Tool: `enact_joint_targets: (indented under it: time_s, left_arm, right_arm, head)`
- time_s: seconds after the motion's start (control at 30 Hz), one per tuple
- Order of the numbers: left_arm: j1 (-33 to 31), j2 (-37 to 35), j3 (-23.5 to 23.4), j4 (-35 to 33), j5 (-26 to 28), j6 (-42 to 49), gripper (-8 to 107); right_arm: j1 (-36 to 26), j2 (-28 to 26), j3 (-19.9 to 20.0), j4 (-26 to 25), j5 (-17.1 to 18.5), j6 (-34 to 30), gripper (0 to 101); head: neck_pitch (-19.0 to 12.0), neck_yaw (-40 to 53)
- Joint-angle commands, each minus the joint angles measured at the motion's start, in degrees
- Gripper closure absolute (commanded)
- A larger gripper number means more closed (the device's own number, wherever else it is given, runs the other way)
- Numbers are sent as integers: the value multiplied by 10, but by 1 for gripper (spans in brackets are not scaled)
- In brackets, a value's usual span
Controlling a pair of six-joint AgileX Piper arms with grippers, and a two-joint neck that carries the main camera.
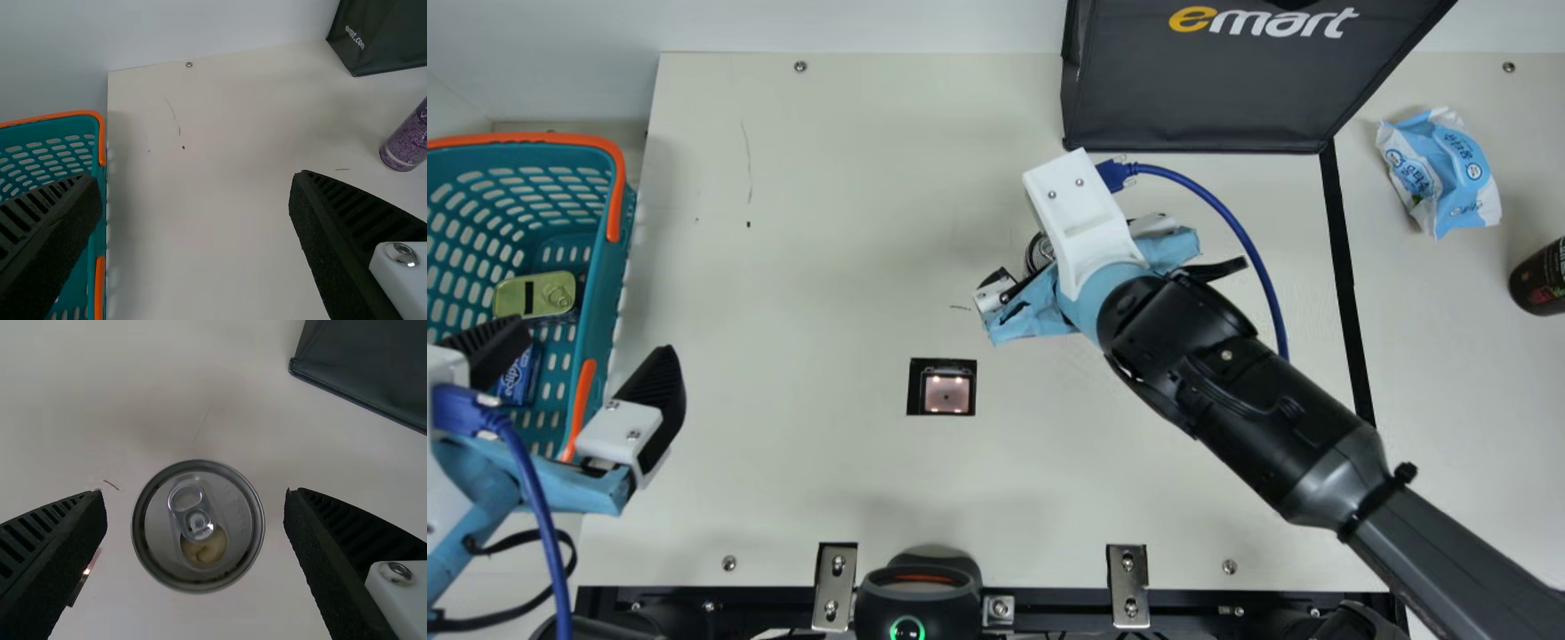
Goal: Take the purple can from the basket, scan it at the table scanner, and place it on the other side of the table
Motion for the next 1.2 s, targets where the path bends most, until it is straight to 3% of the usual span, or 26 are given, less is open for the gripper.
enact_joint_targets:
  time_s: [0.0,0.17,0.63,1.17]
  left_arm:
    - [0,0,0,0,0,0,9]
    - [0,0,0,0,0,0,9]
    - [0,0,0,0,0,0,9]
    - [0,0,0,0,0,0,9]
  right_arm:
    - [1,5,1,-9,-3,11,6]
    - [4,19,-2,-25,-6,34,6]
    - [16,24,-37,-40,39,56,100]
    - [25,5,-118,-1,131,26,101]
  head:
    - [-17,1]
    - [-17,1]
    - [-17,1]
    - [-17,-26]
